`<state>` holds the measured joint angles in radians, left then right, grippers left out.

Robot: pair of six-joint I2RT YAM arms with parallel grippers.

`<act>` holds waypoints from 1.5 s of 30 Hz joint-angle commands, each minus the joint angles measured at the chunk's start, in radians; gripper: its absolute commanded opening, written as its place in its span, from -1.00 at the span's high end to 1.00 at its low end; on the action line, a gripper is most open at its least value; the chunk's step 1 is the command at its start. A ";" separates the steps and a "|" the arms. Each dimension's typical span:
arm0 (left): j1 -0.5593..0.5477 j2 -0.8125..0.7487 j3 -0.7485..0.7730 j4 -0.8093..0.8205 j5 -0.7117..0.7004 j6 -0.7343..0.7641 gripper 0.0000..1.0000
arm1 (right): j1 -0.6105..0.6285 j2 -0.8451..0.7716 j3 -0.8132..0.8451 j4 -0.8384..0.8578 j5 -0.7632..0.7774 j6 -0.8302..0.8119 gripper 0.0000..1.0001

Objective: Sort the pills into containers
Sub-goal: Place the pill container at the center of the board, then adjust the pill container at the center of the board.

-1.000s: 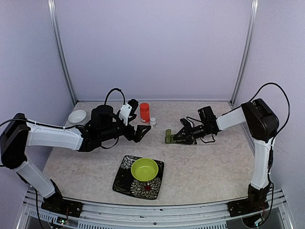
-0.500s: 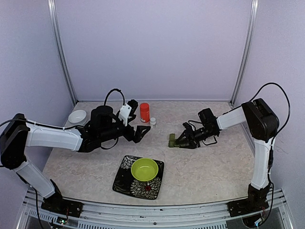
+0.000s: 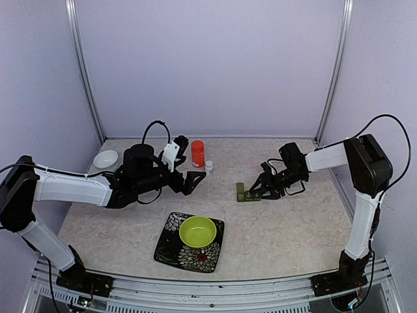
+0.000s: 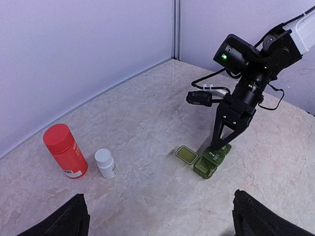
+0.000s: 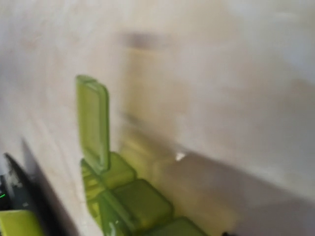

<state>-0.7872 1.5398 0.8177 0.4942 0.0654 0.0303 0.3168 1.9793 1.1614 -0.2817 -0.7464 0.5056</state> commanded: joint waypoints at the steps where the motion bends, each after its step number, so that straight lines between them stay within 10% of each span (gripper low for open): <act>1: -0.007 -0.026 -0.012 0.029 -0.005 0.001 -0.98 | -0.020 -0.074 -0.022 -0.081 0.147 -0.062 -0.08; 7: -0.007 -0.025 -0.010 0.029 -0.004 0.001 -0.98 | -0.046 -0.130 -0.037 -0.076 0.209 -0.075 -0.07; 18: -0.010 -0.018 -0.005 0.032 0.000 0.001 -0.97 | -0.021 -0.096 -0.128 0.308 -0.254 0.059 0.35; 45: -0.016 0.011 0.022 0.009 -0.008 0.012 -0.97 | 0.013 0.112 -0.069 0.287 -0.237 0.076 0.57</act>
<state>-0.7986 1.5448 0.8200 0.5003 0.0654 0.0315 0.3206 2.0483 1.0882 0.0494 -1.0168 0.5964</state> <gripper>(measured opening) 0.988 0.221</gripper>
